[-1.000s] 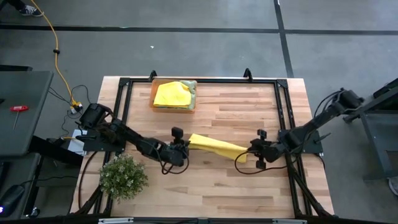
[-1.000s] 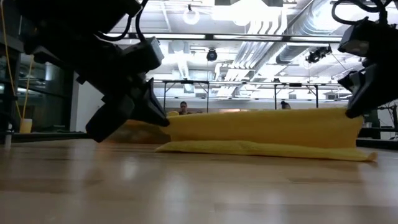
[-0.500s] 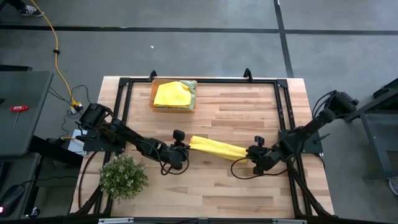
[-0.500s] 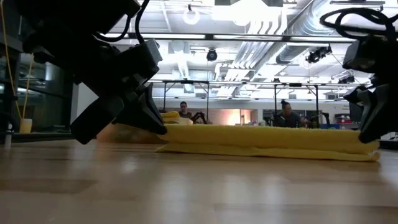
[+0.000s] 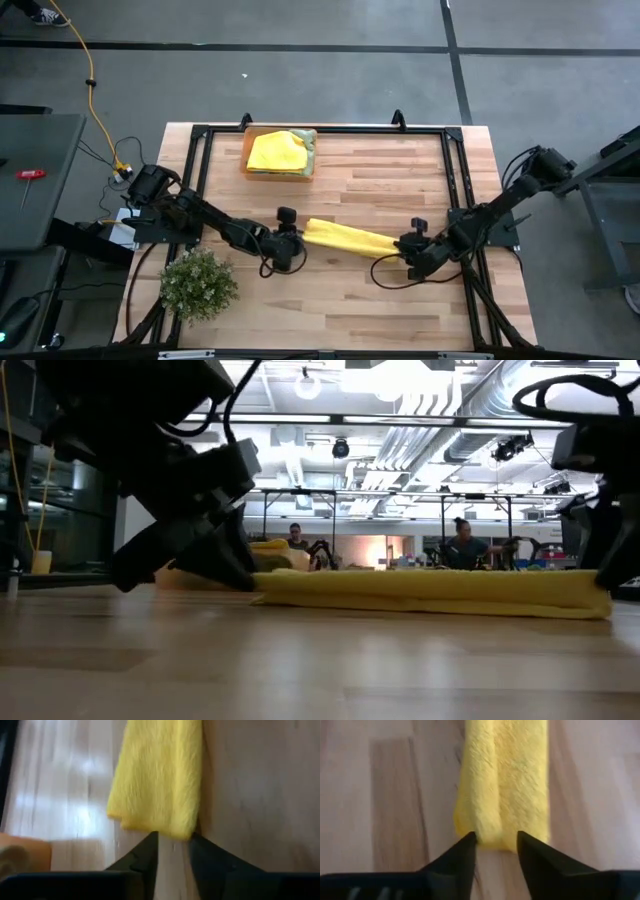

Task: Fold microfiber towels
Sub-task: Fold the yellow microfiber cloth

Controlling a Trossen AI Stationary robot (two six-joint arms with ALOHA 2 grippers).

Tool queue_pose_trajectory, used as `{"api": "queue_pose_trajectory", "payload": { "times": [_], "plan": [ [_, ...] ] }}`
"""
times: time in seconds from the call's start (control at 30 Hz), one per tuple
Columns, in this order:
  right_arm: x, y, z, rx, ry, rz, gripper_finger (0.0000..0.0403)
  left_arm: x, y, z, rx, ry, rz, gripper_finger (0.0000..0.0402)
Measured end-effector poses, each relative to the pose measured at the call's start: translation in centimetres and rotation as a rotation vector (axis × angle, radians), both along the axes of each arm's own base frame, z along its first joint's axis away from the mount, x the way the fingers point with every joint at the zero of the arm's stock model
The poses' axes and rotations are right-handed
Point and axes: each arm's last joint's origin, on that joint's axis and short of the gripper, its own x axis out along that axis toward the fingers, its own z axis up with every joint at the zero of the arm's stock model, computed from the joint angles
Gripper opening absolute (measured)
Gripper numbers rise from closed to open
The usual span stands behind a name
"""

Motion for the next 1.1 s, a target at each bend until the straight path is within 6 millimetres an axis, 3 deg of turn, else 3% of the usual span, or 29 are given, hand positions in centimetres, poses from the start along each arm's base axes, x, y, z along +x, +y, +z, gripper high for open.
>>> {"api": "queue_pose_trajectory", "payload": {
  "times": [0.13,0.27,0.43,0.57,0.67,0.83,0.97,1.1],
  "plan": [
    [0.0,0.1,1.9,-0.067,0.114,-0.007,0.0169,-0.6,0.0,0.9,0.018,0.13,0.025,0.0143],
    [0.1,0.1,3.4,-0.084,0.154,-0.06,0.0188,-1.5,-0.1,2.6,-0.028,0.163,0.049,0.0182],
    [-0.9,0.1,2.7,-0.112,0.132,-0.115,0.019,-2.2,0.4,4.7,-0.107,-0.034,0.027,0.0208],
    [-2.8,-0.5,0.9,-0.09,0.109,-0.218,0.019,-2.2,2.3,5.4,-0.178,-0.285,0.004,0.0213],
    [-3.7,-0.2,0.0,0.024,0.029,-0.268,0.019,-1.6,4.4,5.5,-0.238,-0.383,0.049,0.0211],
    [-4.7,0.4,-0.1,0.138,-0.083,-0.283,0.019,1.5,6.4,4.3,-0.342,-0.342,0.037,0.0199],
    [-5.1,0.6,0.2,0.14,-0.152,-0.305,0.0191,3.9,6.0,2.5,-0.281,-0.196,-0.043,0.0181],
    [-5.4,0.8,0.1,0.143,-0.166,-0.31,0.019,4.5,5.3,0.2,-0.27,-0.101,-0.063,0.0147]
  ]
}}
